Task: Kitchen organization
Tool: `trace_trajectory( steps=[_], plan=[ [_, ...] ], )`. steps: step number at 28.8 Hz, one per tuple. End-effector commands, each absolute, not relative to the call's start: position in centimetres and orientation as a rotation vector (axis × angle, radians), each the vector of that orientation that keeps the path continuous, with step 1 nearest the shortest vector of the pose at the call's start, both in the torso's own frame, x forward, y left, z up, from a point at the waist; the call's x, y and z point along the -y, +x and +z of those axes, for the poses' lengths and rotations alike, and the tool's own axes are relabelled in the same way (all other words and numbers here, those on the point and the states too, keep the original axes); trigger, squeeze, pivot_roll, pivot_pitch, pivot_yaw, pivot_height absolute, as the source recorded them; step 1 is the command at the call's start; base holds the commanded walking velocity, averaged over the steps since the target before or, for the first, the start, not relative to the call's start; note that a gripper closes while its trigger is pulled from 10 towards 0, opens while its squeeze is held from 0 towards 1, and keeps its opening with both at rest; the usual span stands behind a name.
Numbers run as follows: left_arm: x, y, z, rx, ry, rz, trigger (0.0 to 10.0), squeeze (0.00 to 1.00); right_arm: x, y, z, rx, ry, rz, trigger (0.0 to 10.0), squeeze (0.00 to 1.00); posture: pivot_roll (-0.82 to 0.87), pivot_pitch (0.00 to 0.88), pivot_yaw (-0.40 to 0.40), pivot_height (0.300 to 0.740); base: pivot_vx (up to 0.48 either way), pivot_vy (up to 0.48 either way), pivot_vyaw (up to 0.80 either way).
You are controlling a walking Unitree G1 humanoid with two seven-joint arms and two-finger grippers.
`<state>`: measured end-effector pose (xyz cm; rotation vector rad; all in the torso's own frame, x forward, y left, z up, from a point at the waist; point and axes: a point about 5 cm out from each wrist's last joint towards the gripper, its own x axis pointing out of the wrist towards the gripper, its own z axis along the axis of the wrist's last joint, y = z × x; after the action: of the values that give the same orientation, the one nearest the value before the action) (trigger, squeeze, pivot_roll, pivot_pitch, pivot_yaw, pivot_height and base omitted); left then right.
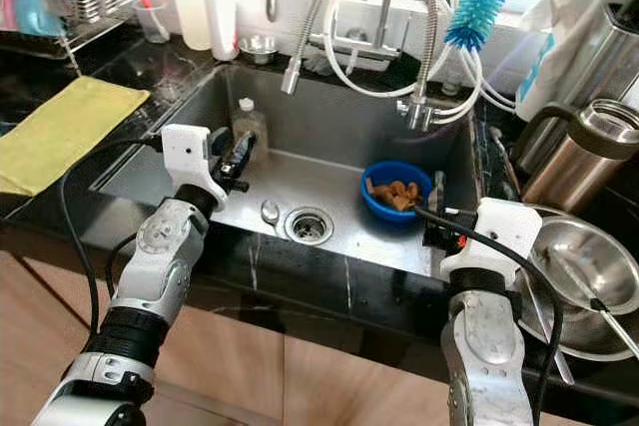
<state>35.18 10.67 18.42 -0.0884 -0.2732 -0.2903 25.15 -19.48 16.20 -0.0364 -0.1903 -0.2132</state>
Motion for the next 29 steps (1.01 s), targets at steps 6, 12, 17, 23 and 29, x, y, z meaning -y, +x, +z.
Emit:
trace_trajectory(
  steps=[6,12,17,23,29],
  plan=[
    [-10.5,35.3,18.3,0.269,-0.098,-0.299,10.0,0.00,18.8,24.7,18.3,0.256,-0.133,-0.203,10.0,0.00,0.07,0.090,-0.070,0.740,0.000,0.000,0.00],
    [-10.2,35.4,18.1,0.259,-0.100,-0.309,10.0,0.00,17.4,23.0,19.3,0.277,-0.197,-0.186,10.0,0.00,0.06,0.091,-0.067,0.740,0.000,0.000,0.00],
    [-9.9,35.4,18.0,0.253,-0.103,-0.317,10.0,0.00,17.6,22.3,19.2,0.263,-0.186,-0.203,10.0,0.00,0.04,0.092,-0.065,0.740,0.000,0.000,0.00],
    [-10.1,35.5,18.0,0.246,-0.106,-0.308,10.0,0.00,18.3,22.8,18.7,0.241,-0.156,-0.224,10.0,0.00,0.06,0.096,-0.071,0.740,0.000,0.000,0.00],
    [-10.4,35.5,17.8,0.235,-0.099,-0.301,10.0,0.00,18.1,23.0,18.6,0.225,-0.111,-0.229,10.0,0.00,0.06,0.103,-0.069,0.740,0.000,0.111,0.00]
  ],
)
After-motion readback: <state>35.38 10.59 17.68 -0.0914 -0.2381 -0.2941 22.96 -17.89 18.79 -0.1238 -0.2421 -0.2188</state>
